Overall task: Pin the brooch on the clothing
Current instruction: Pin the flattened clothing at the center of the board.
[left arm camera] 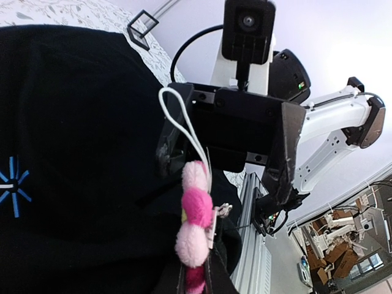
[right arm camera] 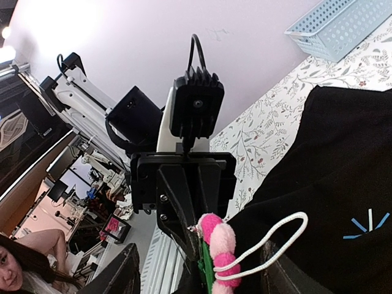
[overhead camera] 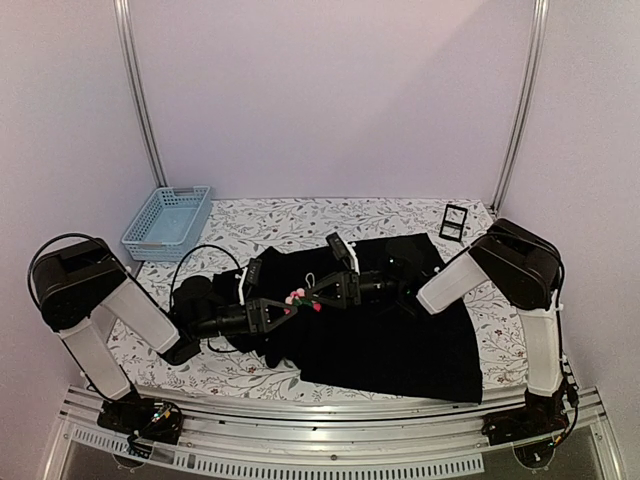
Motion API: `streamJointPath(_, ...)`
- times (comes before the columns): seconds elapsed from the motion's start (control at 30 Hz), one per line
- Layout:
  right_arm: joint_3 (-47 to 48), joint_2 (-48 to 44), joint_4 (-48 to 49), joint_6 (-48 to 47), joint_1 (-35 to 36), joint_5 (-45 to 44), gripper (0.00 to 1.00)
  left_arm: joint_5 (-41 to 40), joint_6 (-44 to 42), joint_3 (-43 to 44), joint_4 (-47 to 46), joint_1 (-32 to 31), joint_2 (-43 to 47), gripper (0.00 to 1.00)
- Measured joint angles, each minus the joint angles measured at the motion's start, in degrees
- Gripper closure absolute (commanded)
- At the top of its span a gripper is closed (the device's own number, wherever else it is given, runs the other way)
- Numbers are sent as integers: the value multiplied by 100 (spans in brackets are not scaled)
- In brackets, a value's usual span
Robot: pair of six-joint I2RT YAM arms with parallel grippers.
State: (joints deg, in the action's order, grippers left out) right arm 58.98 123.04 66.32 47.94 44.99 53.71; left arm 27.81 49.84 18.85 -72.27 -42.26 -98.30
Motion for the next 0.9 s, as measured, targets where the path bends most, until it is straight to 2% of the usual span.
streamJointPath(0.17,48,354,284,291,90,92,37,-2,2,2,-35,2,-35,100)
streamJointPath(0.43,66,446,291,435,188,111,57,-4,-7,2,-81,2,-35,100)
streamJointPath(0.67,136,457,319,461,188,116,70,-7,-31,2,-111,2,-35,100)
streamJointPath(0.9,216,474,321,498,186,116,75,-2,-114,2,-122,0,-35,100)
